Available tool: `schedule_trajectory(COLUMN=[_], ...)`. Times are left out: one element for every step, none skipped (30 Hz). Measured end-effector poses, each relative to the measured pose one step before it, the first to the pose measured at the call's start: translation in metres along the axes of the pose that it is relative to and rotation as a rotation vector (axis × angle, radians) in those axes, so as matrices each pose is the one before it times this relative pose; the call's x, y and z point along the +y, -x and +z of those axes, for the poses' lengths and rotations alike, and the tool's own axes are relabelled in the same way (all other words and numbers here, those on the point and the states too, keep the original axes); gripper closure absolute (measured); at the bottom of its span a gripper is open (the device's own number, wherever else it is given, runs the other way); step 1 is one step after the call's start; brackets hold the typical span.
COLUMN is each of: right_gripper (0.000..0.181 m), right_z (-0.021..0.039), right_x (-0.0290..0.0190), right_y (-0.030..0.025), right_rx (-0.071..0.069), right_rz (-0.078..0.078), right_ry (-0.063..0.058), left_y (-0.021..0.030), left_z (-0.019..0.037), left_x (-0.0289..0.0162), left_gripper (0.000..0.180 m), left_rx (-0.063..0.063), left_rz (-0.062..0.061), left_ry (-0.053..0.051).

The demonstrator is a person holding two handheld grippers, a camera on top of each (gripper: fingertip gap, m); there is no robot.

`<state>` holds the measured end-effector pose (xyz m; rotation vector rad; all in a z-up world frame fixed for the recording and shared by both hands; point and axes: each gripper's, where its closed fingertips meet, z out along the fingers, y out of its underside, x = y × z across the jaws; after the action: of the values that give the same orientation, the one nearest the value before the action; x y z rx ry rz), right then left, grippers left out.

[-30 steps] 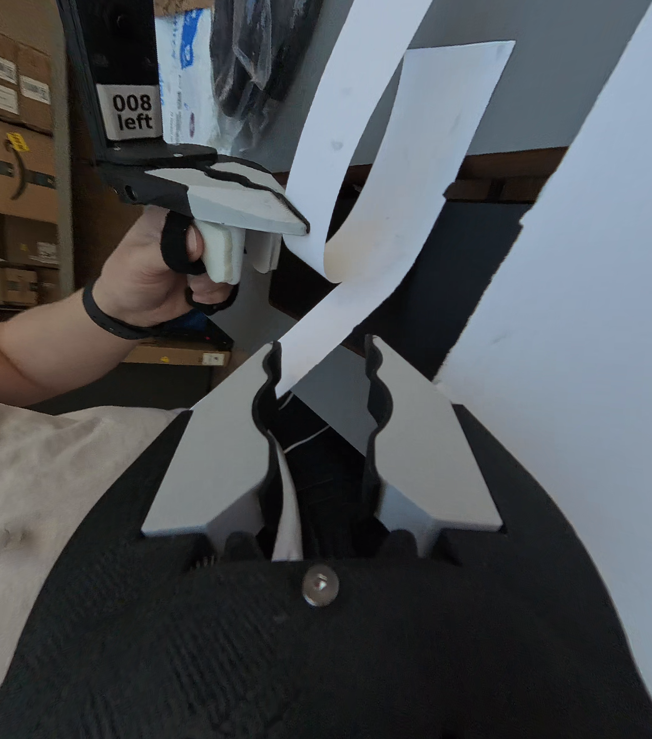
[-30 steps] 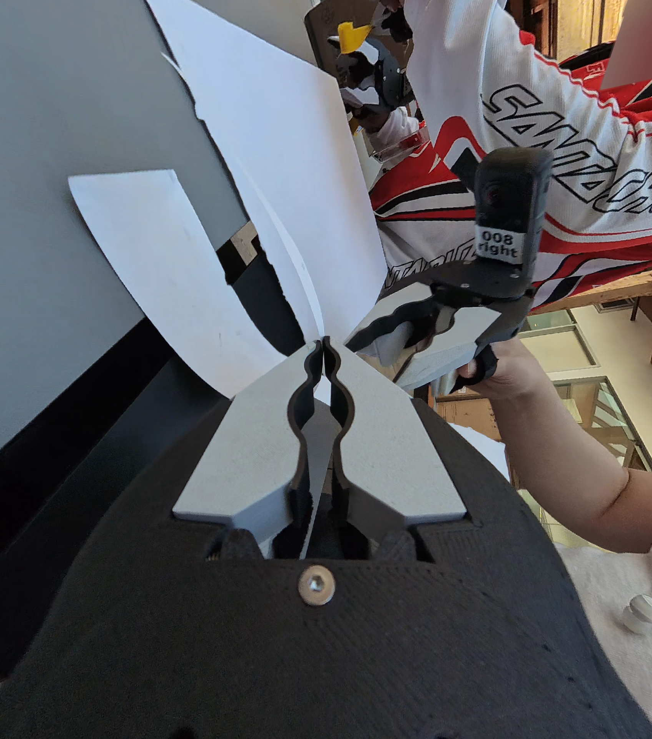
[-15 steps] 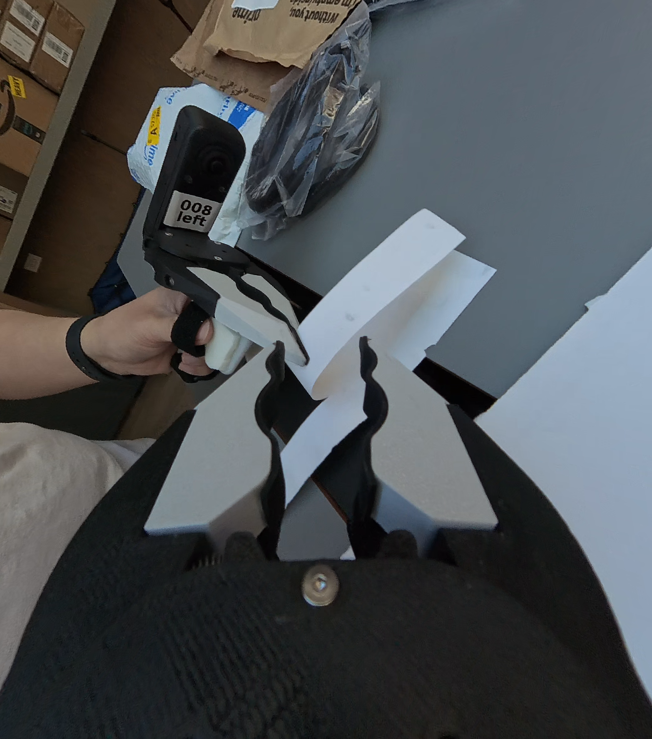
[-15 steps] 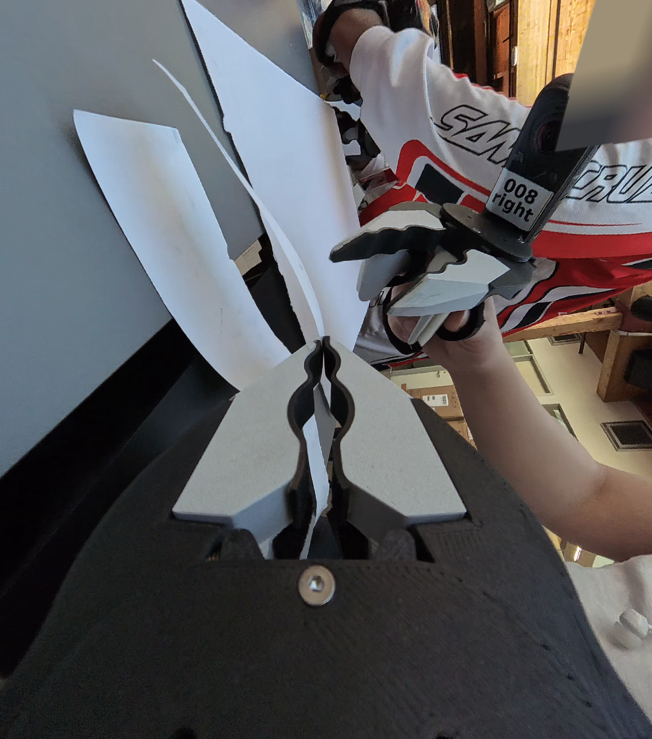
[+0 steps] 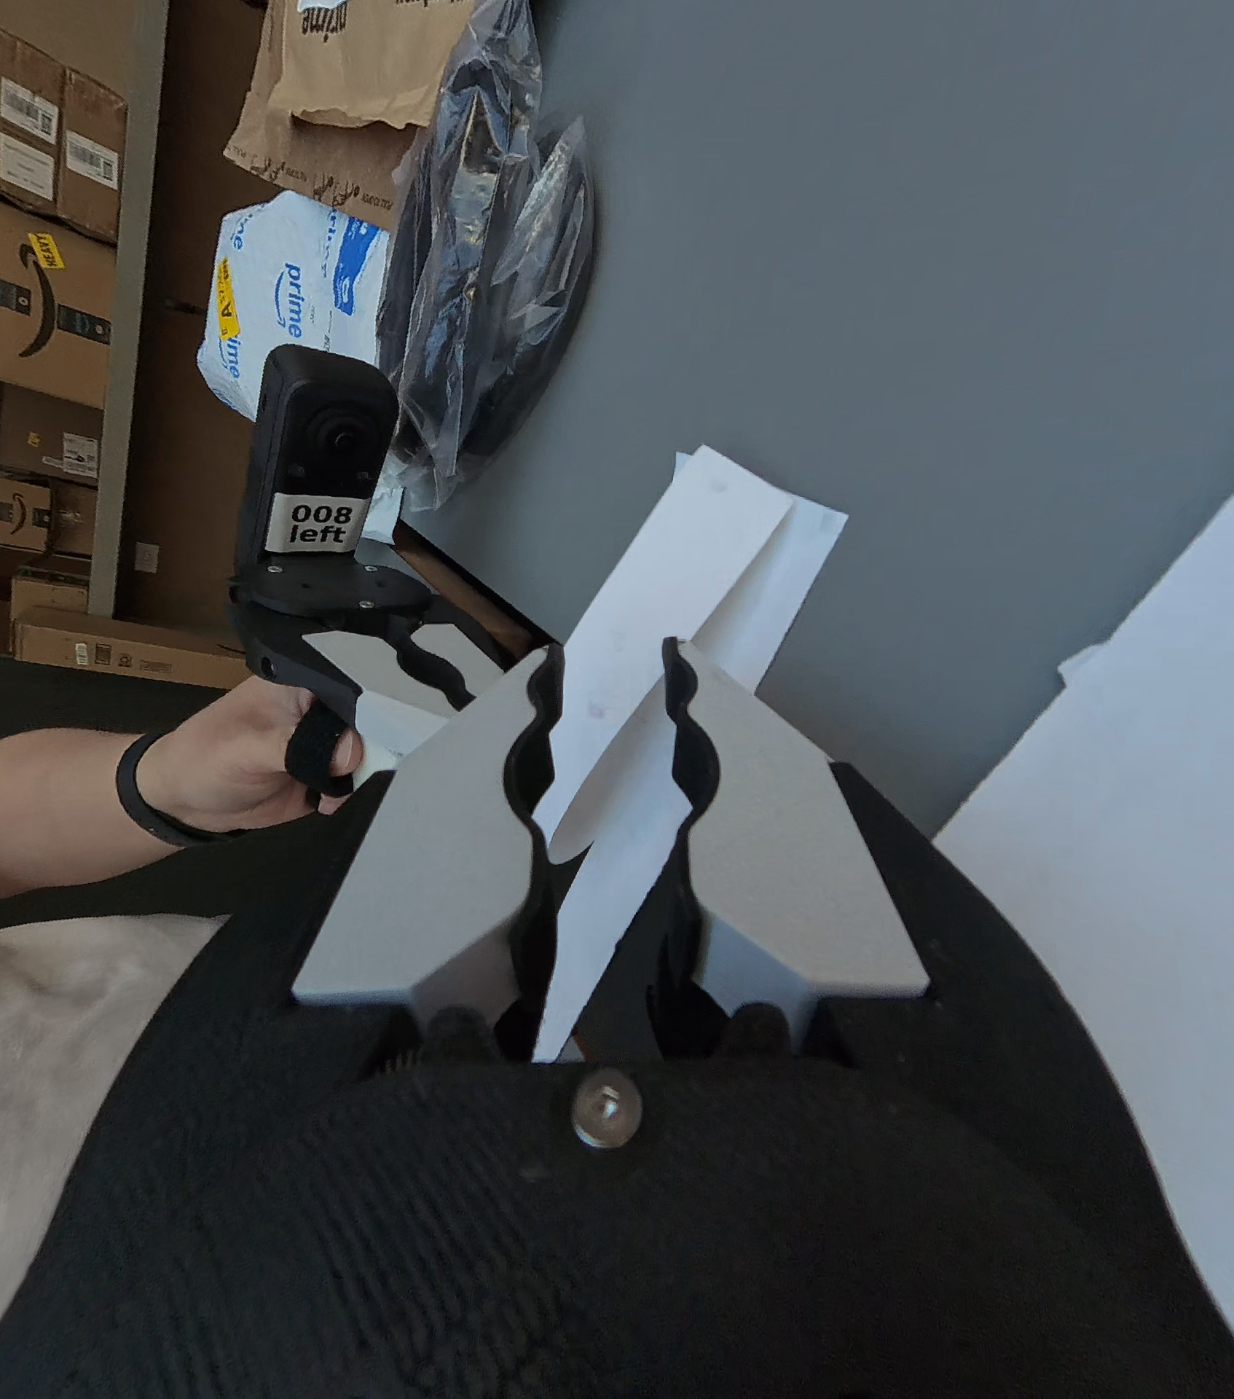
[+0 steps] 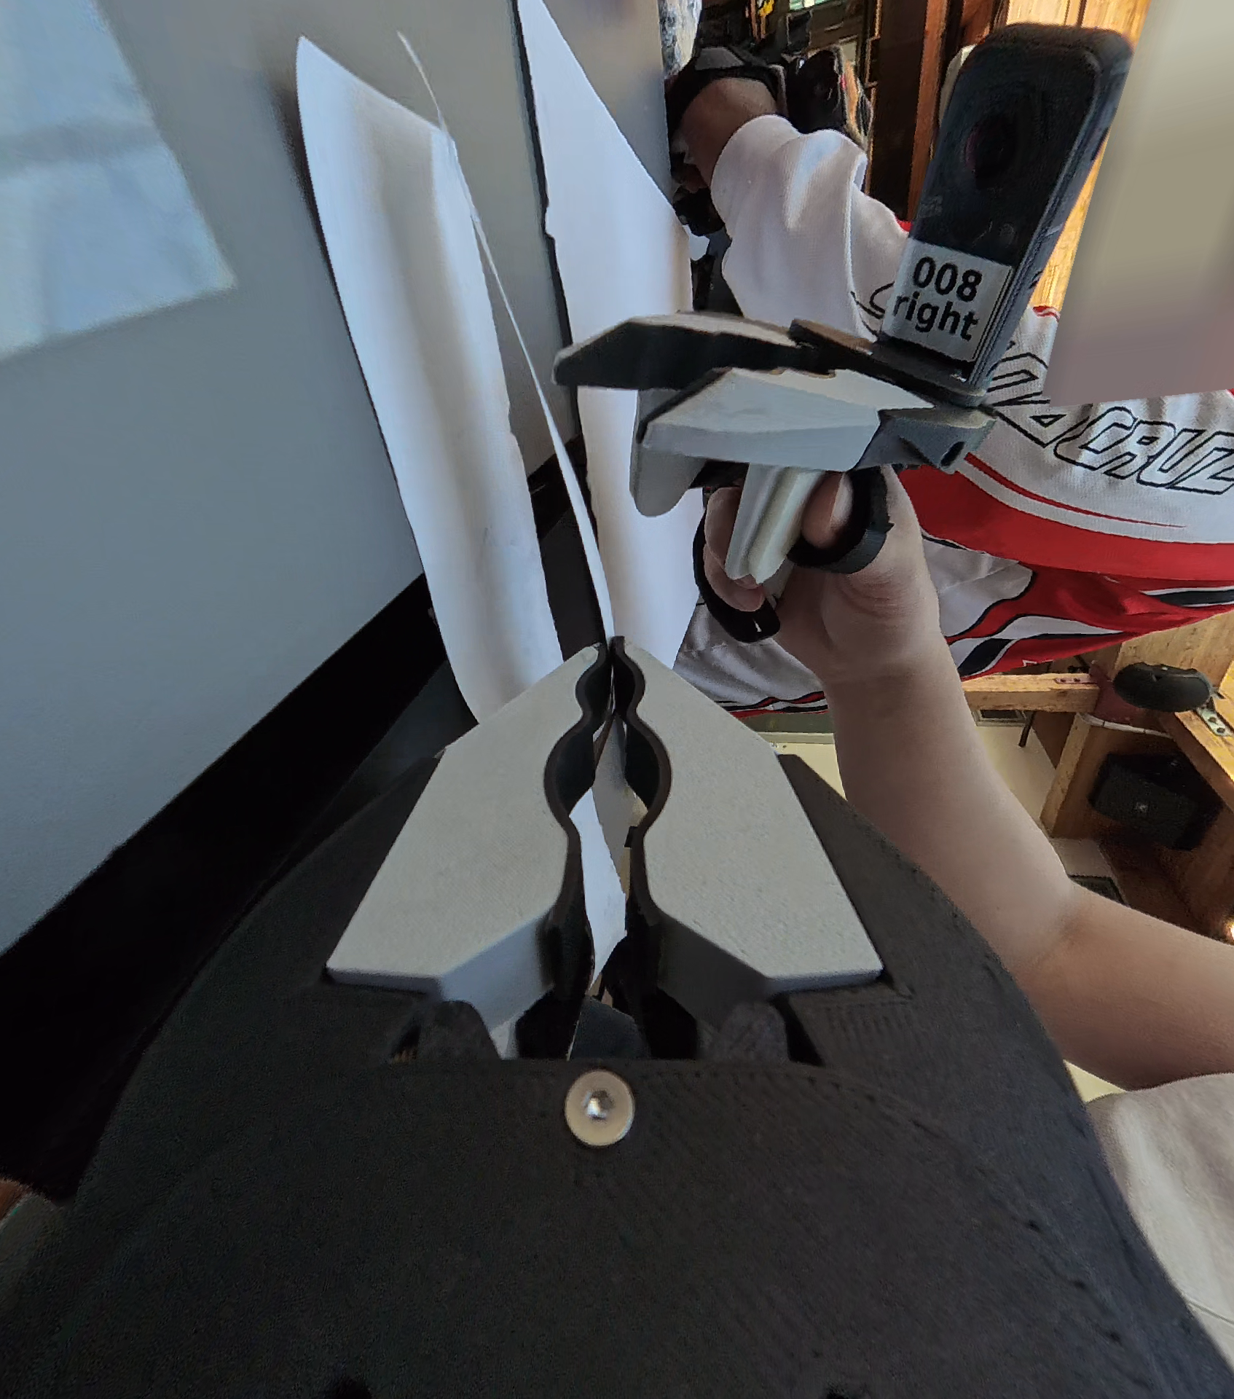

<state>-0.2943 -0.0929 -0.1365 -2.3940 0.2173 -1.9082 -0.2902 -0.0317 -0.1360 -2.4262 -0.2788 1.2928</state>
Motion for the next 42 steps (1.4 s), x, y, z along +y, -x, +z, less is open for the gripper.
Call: schedule_trajectory(right_gripper=[0.181,0.181,0.181,0.181,0.181,0.181,0.181,0.181,0.181,0.181,0.181,0.181,0.181,0.181,0.181,0.181,0.181,0.181,0.181,0.181,0.181,0.181,0.181,0.181,0.181,0.181,0.181,0.181,0.181,0.181,0.181,0.181,0.181,0.181,0.181,0.181,0.181,0.181,0.181,0.181,0.181,0.181], right_z=[0.00102,0.0004,-0.00016,-0.00046,-0.00049,-0.00055,-0.00088,-0.0015,-0.00179,-0.00117,-0.00038,-0.00003,0.00061,0.00096,0.00064,0.00037,-0.00004,-0.00008,0.00013,0.00013,0.00014,-0.00006,-0.00024,-0.00015,0.00004,0.0,0.00002,0.00031,0.0004,0.00023,0.00003,0.00011,0.00007,-0.00013,-0.00008,-0.00004,0.00025,0.00018,0.00004,-0.0001,-0.00011,-0.00011], right_x=[0.00095,0.00031,0.00013,0.00042,0.00048,0.0002,-0.00001,-0.00115,-0.00213,-0.00057,0.00028,0.00064,0.00232,0.00283,0.00122,-0.00016,-0.00121,-0.00115,-0.00067,0.00014,0.00031,0.00003,-0.00096,-0.00064,0.00007,-0.00026,-0.00051,-0.00009,0.00027,-0.00007,-0.00006,0.00074,0.00073,0.00025,-0.00007,-0.00046,-0.00007,-0.00014,-0.00007,0.00006,0.00037,0.0], right_y=[0.00152,0.00087,0.00052,0.00224,0.00205,-0.00004,0.00026,0.00083,0.00092,0.00107,0.00006,0.00042,0.00112,0.00126,0.00123,0.00095,0.00047,0.00098,0.00028,0.00041,0.00037,0.00043,0.00018,-0.00013,0.00009,0.00013,0.00014,0.0003,0.00027,0.0001,-0.00004,-0.00009,-0.00004,0.00012,0.00013,0.0003,0.00019,0.00027,-0.00003,0.00003,0.00021,0.00012], right_rx=[-0.0041,0.0022,0.0054,-0.0074,-0.0085,0.0002,-0.0036,-0.0071,-0.0049,-0.0017,0.006,-0.0041,-0.0129,-0.0156,-0.0155,-0.0104,-0.0032,-0.0026,0.0008,-0.0043,-0.0045,-0.0033,0.0008,0.0029,-0.0015,-0.0012,-0.0013,-0.0037,-0.0029,-0.0018,-0.0001,0.0008,0.0,-0.0022,-0.0023,-0.0033,-0.0034,-0.0026,-0.0008,-0.0003,-0.0015,-0.0009], right_rz=[-0.0079,-0.0135,-0.0143,-0.0042,0.0012,-0.0018,-0.0023,-0.0038,-0.0012,-0.0068,-0.0134,0.0002,0.0087,0.0068,0.0011,-0.0086,-0.0114,-0.0093,-0.0075,-0.0004,-0.0009,-0.0011,-0.0056,-0.0032,0.0015,-0.0003,-0.0006,0.0012,0.0009,-0.0009,-0.0008,0.0025,0.0029,0.0024,0.0002,0.0005,0.0015,0.0008,-0.0006,-0.0023,-0.0014,-0.0023], right_ry=[0.0025,-0.0065,-0.0071,-0.0042,-0.0031,-0.0045,-0.0051,-0.0133,-0.0222,-0.0097,-0.0013,0.0011,0.017,0.023,0.0102,0.0009,-0.0064,-0.0082,-0.0053,0.0004,0.0016,-0.0019,-0.0084,-0.0061,-0.0001,-0.0047,-0.0064,0.0001,0.0039,0.0009,-0.0004,0.0052,0.0038,-0.003,-0.006,-0.0066,-0.0011,-0.0002,-0.0011,-0.001,0.0005,-0.0008], left_y=[0.00017,0.00176,0.00032,-0.00016,-0.00036,-0.0018,-0.00287,-0.0034,-0.00283,-0.00329,-0.0039,-0.00374,-0.0035,-0.00072,-0.00049,-0.00036,0.00219,0.00143,0.00045,0.00032,0.00097,-0.00026,-0.0001,0.00007,0.00076,0.00171,0.00054,-0.00022,0.00042,0.00139,0.00064,0.00122,0.0015,0.00227,0.00256,0.003,0.0034,0.00149,-0.00116,-0.00237,-0.00227,-0.00037], left_z=[0.00072,-0.00032,-0.00094,-0.00058,0.00016,0.00114,0.00225,0.00317,0.00383,0.00394,0.00398,0.00333,0.00255,0.00175,0.00167,0.00172,0.00092,0.00065,0.00012,0.00044,0.00103,0.00121,0.00144,0.00141,0.00131,0.00122,0.0007,0.00085,0.00122,0.00142,0.0013,0.0009,0.00001,-0.00054,-0.00092,-0.001,-0.00086,-0.00041,0.00012,0.00016,0.00043,0.00043], left_x=[-0.00486,-0.00702,-0.00758,-0.00653,-0.00556,-0.00224,0.00029,0.00226,0.00356,0.00375,0.00314,0.00217,-0.00139,-0.00367,-0.00113,0.00272,0.00058,0.00031,-0.00006,-0.00033,-0.00033,-0.00119,-0.00247,-0.00126,-0.00063,-0.00004,0.00103,0.00248,0.00218,0.00123,0.00114,0.00013,-0.0009,-0.00161,-0.00214,-0.00302,-0.00291,-0.00198,-0.00025,0.00184,0.0021,0.00183], left_gripper=[0.154,0.154,0.153,0.148,0.146,0.145,0.143,0.142,0.141,0.14,0.137,0.134,0.133,0.133,0.132,0.132,0.134,0.136,0.137,0.137,0.138,0.14,0.141,0.144,0.145,0.146,0.149,0.153,0.157,0.161,0.164,0.168,0.174,0.178,0.178,0.178,0.177,0.173,0.167,0.163,0.161,0.16], left_rx=[0.0066,-0.0006,0.0041,-0.0029,-0.017,-0.0236,-0.0271,-0.0283,-0.0312,-0.0207,-0.0088,-0.0048,-0.0043,-0.0226,-0.0267,-0.0298,-0.0375,-0.0278,-0.0178,-0.0145,-0.0203,-0.0148,-0.0178,-0.0209,-0.0253,-0.0308,-0.0206,-0.0107,-0.0123,-0.0173,-0.0154,-0.0212,-0.0238,-0.0244,-0.0203,-0.0212,-0.0224,-0.0119,0.0037,0.0072,0.0019,-0.0115], left_rz=[-0.0559,-0.0876,-0.1022,-0.1032,-0.0947,-0.0822,-0.0621,-0.034,-0.0156,-0.0171,-0.0227,-0.02,-0.01,0.0037,0.0194,0.0194,0.0069,0.0051,0.0006,-0.0058,-0.0077,-0.0069,-0.0015,0.0029,0.0065,0.0134,0.0157,0.0083,0.0004,-0.0001,0.0055,0.0112,0.0149,0.0115,0.0057,0.0013,-0.0026,-0.0051,-0.0011,0.0036,0.0084,0.0118], left_ry=[-0.0067,-0.0047,0.0106,0.029,0.0373,0.0503,0.0555,0.0559,0.0571,0.0529,0.0465,0.0422,0.0189,0.0029,0.0147,0.0351,0.0182,0.016,0.016,0.0148,0.0187,0.0172,0.0114,0.0205,0.0221,0.0242,0.0298,0.0333,0.0268,0.0158,0.0112,0.0027,-0.0086,-0.0159,-0.0203,-0.0288,-0.0267,-0.0189,-0.0068,0.0083,0.0098,0.0086])
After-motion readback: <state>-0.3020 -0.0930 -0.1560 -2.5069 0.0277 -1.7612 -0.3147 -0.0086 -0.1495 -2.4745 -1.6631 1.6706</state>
